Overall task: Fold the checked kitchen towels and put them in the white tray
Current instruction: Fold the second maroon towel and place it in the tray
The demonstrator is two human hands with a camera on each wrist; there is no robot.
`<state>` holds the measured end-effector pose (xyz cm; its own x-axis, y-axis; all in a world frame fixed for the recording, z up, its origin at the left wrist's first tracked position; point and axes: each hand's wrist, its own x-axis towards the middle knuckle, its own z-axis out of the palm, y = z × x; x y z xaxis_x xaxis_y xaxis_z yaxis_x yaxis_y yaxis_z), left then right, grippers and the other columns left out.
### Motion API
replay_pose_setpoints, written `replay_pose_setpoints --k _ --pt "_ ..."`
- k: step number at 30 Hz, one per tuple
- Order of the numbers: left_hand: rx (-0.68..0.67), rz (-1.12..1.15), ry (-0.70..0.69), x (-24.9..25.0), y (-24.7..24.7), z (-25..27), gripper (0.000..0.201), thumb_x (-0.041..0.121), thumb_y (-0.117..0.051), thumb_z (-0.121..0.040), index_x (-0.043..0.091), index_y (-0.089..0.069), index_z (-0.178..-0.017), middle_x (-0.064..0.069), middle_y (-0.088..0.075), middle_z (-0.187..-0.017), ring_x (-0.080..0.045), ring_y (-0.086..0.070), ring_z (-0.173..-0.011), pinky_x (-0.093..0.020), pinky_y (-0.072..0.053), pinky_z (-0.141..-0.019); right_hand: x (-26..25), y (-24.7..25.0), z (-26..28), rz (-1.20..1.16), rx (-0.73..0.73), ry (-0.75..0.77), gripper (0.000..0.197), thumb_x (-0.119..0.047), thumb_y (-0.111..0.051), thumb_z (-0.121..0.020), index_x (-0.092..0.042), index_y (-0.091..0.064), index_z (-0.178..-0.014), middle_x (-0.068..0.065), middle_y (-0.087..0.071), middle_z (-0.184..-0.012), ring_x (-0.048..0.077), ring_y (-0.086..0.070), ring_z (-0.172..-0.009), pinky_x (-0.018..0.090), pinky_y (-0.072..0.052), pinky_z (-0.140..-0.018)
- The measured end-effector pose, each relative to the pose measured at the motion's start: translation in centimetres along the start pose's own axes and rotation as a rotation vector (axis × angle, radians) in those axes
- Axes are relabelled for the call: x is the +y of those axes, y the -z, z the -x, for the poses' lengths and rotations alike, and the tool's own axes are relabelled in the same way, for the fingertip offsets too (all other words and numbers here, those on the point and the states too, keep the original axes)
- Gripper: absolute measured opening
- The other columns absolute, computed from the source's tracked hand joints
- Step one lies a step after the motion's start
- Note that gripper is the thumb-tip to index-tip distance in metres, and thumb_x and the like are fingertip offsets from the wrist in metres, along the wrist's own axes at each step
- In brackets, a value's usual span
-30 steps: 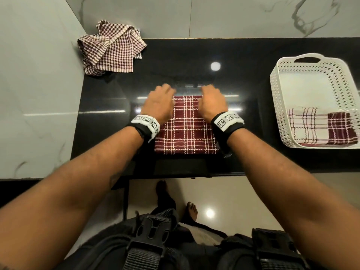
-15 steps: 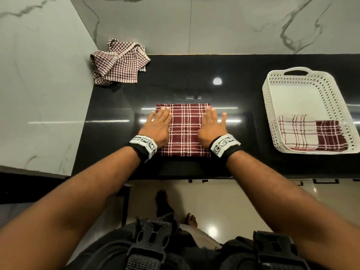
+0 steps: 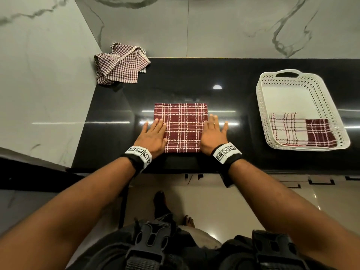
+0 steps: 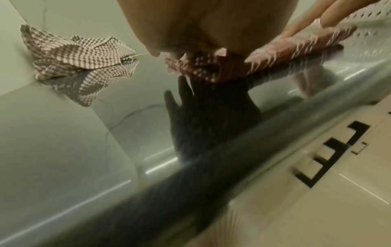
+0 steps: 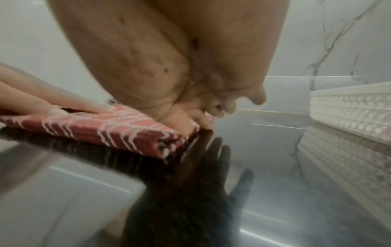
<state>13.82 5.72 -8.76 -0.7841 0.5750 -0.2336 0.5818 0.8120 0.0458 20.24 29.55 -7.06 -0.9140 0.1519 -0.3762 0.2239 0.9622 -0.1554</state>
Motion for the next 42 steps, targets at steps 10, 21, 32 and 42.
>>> replay_pose_setpoints --k 10,21,32,42 --pt "0.063 0.017 0.026 1.0 -3.7 1.4 0.078 0.059 -0.009 -0.095 0.014 -0.007 -0.159 -0.006 -0.004 -0.167 -0.02 0.0 -0.154 -0.046 0.0 -0.124 -1.1 -5.1 1.4 -0.086 0.004 0.152 0.08 -0.051 -0.029 -0.098 -0.011 0.006 -0.158 0.008 0.016 -0.165 0.022 0.017 -0.151 0.049 0.014 -0.12" --pt "0.039 -0.053 -0.112 1.5 -6.4 8.1 0.114 0.065 -0.058 -0.081 0.008 0.004 -0.157 -0.016 0.009 -0.165 -0.029 0.009 -0.153 -0.05 -0.002 -0.124 1.7 -8.5 8.2 0.096 0.005 0.324 0.111 -0.071 -0.05 -0.085 -0.017 0.016 -0.155 0.013 0.029 -0.159 0.031 0.027 -0.147 0.056 0.014 -0.117" --pt "0.146 0.594 -0.098 0.5 -4.6 12.9 0.075 -0.002 -0.073 -0.061 0.017 -0.058 -0.133 -0.007 -0.057 -0.14 -0.023 -0.055 -0.128 -0.039 -0.044 -0.11 3.7 -8.5 12.5 -0.298 0.177 0.366 0.067 -0.015 -0.071 -0.083 -0.019 -0.046 -0.145 0.001 -0.041 -0.154 0.015 -0.031 -0.145 0.045 -0.012 -0.124" --pt "0.29 0.769 0.291 -0.5 -1.3 7.4 0.027 0.042 -0.049 -0.101 0.017 -0.056 -0.108 -0.008 -0.071 -0.097 -0.028 -0.067 -0.087 -0.038 -0.054 -0.077 1.1 -3.0 6.1 -0.763 0.218 -0.116 0.027 -0.033 -0.048 -0.102 -0.011 -0.062 -0.097 0.003 -0.068 -0.091 0.022 -0.066 -0.086 0.035 -0.052 -0.077"
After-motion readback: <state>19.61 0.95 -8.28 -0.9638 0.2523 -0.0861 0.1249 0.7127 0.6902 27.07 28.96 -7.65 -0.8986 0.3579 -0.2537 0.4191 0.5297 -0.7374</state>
